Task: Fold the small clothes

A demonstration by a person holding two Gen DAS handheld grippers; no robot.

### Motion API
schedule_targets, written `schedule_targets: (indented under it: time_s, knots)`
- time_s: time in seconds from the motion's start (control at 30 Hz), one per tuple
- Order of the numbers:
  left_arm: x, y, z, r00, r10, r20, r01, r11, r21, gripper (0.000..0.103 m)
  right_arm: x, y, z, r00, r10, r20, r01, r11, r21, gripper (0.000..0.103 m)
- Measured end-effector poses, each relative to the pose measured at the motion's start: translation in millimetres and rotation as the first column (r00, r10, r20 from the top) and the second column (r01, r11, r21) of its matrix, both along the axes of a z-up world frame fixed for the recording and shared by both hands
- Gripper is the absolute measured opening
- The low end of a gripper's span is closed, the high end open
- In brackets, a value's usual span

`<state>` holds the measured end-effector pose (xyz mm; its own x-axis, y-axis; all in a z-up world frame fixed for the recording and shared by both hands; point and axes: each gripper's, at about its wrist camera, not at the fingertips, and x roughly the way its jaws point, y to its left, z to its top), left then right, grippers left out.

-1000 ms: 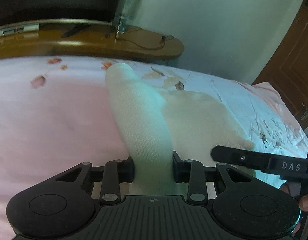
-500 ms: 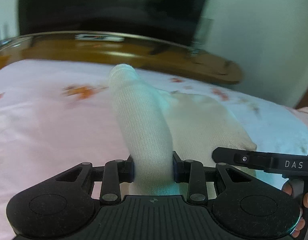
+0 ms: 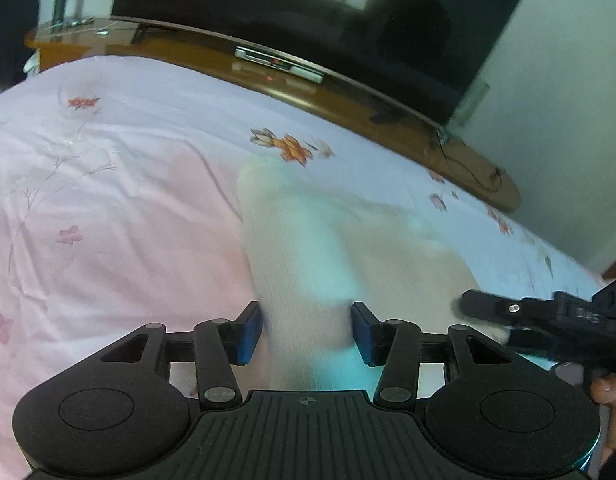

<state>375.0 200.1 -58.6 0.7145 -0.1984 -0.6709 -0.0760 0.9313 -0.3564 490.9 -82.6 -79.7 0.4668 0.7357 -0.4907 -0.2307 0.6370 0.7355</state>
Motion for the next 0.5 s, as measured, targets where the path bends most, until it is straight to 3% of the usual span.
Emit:
schedule_targets:
  time_s: [0.03, 0.1, 0.17, 0.23, 0.33, 0.4, 0.5]
  knots:
    - [3, 3, -1, 1.000, 0.017, 0.009, -0.017, 1.000, -0.011, 0.053, 7, 4, -3, 1.000, 0.008, -0.026, -0.008, 1.000, 0.006, 0.070]
    - [10, 4, -6, 0.999, 0.047, 0.010, -0.046, 0.999, -0.022, 0.066, 18, 11, -5, 1.000, 0.014, -0.026, -0.014, 1.000, -0.012, 0.062]
    - [19, 11, -14, 0.998, 0.067, -0.001, -0.066, 0.996, -0.054, 0.069, 24, 20, -5, 1.000, 0.020, -0.005, -0.020, 0.999, -0.033, 0.057]
    - [22, 19, -20, 0.997, 0.077, -0.005, -0.077, 0.993, -0.093, 0.069, 20, 27, 3, 0.994, 0.063, 0.084, -0.055, 0.994, -0.096, 0.031]
    - [34, 21, -28, 0.996, 0.086, 0.015, -0.084, 0.992, -0.099, 0.073, 5, 39, 19, 0.943, 0.162, 0.289, -0.084, 0.961, -0.265, 0.027]
    - [40, 16, -30, 0.996, 0.076, 0.036, -0.073, 0.995, -0.066, 0.075, 6, 45, 13, 0.934, 0.184, 0.306, -0.074, 0.938, -0.338, 0.028]
    - [34, 13, -13, 0.994, 0.092, 0.056, -0.091, 0.996, -0.025, 0.075, 10, 39, 14, 0.949, 0.135, 0.286, -0.036, 0.944, -0.328, 0.040]
